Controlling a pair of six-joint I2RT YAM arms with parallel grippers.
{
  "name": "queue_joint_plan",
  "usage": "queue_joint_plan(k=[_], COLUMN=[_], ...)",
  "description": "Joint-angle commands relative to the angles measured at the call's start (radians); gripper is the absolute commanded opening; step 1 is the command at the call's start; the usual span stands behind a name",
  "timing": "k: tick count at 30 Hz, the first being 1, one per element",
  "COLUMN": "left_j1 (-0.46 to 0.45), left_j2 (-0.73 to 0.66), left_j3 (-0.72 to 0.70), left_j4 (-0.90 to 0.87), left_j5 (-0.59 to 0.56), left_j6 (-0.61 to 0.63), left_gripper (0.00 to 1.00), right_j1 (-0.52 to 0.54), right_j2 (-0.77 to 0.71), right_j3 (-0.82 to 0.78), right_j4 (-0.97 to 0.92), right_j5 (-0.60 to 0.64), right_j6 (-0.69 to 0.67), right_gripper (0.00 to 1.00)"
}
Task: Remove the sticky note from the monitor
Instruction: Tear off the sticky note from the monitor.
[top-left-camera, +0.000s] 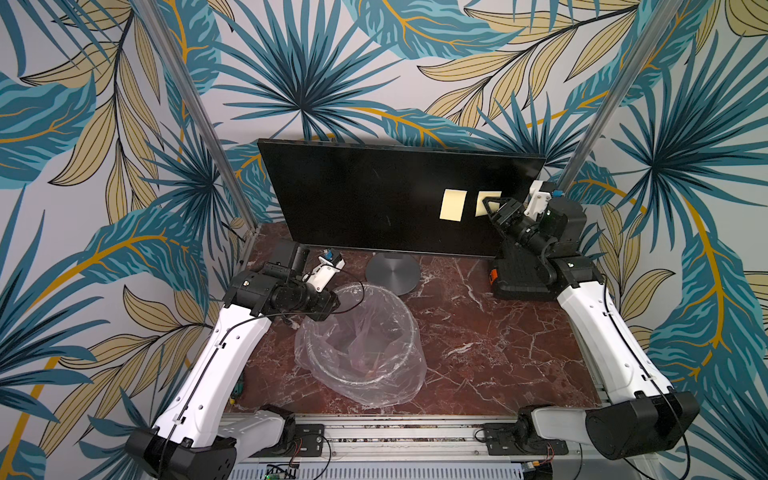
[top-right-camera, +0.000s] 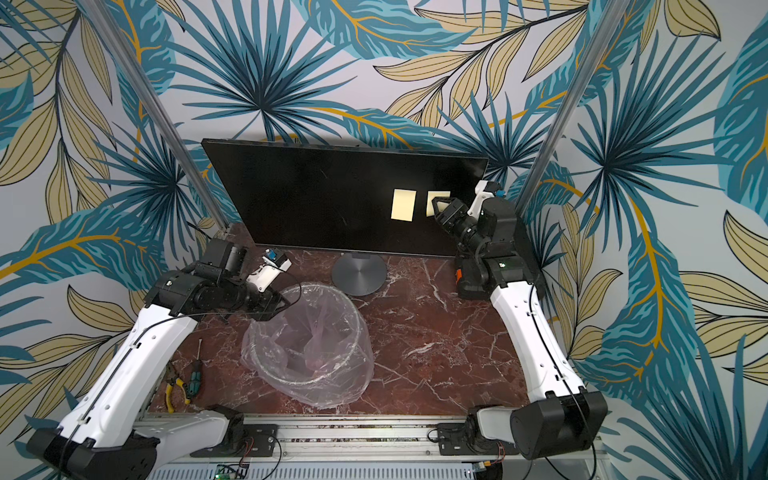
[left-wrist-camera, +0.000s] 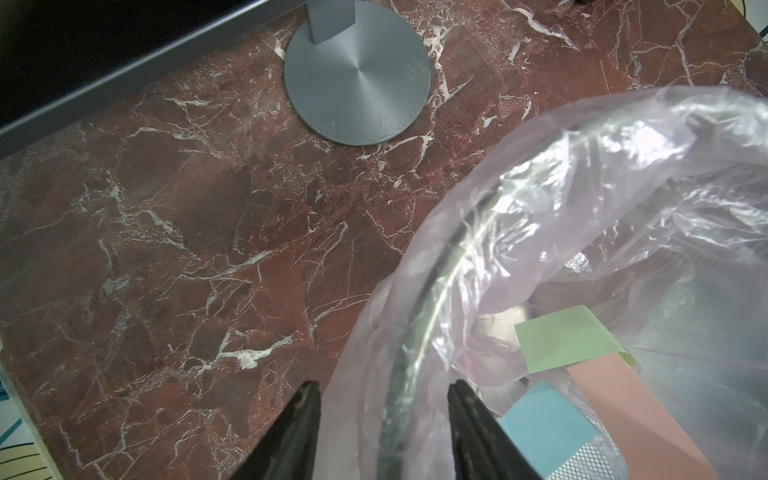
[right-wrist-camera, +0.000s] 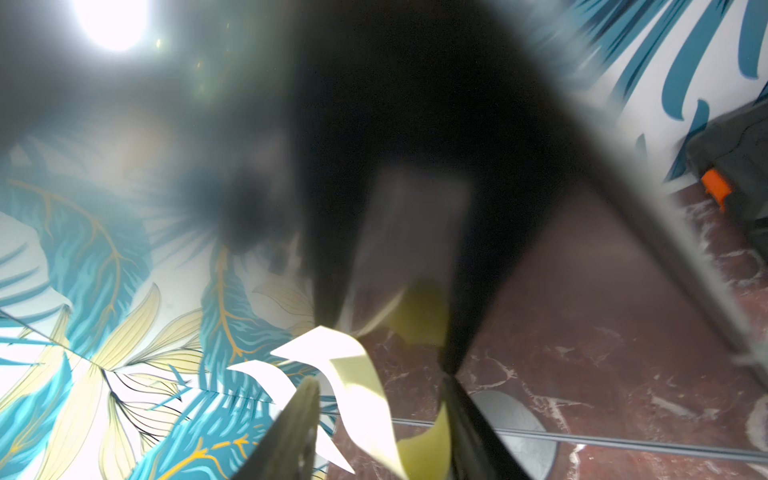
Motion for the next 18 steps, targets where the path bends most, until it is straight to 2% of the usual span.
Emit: queue_joint_plan(k=[1,4,8,18], left_j1=[-0.003,-0.004,-0.004,-0.003], left_j2=[-0.003,-0.002,-0.004,0.001], left_j3=[-0.006,-0.007,-0.007,-0.005], left_j4=[0.014,0.015,0.014,0.016], left_j5=[0.006,0.007,0.009,0.008], left_j6=[-0.003,-0.004,-0.005,-0.01], left_gripper=[0.53,0.53,0.53,0.53], right_j1=[-0.006,-0.006,-0.005,-0.004], right_j2=[-0.005,-0.014,-0.035,-0.102], right_j3=[0.0,-0.006,-0.001,0.037], right_j4=[0.052,0.058,0.046,0.015], right_j5=[0.014,0.017,0.017,-0.04], right_j6=[0.007,0.008,0.004,0.022], right_gripper=[0.37,0.19,0.0,0.0])
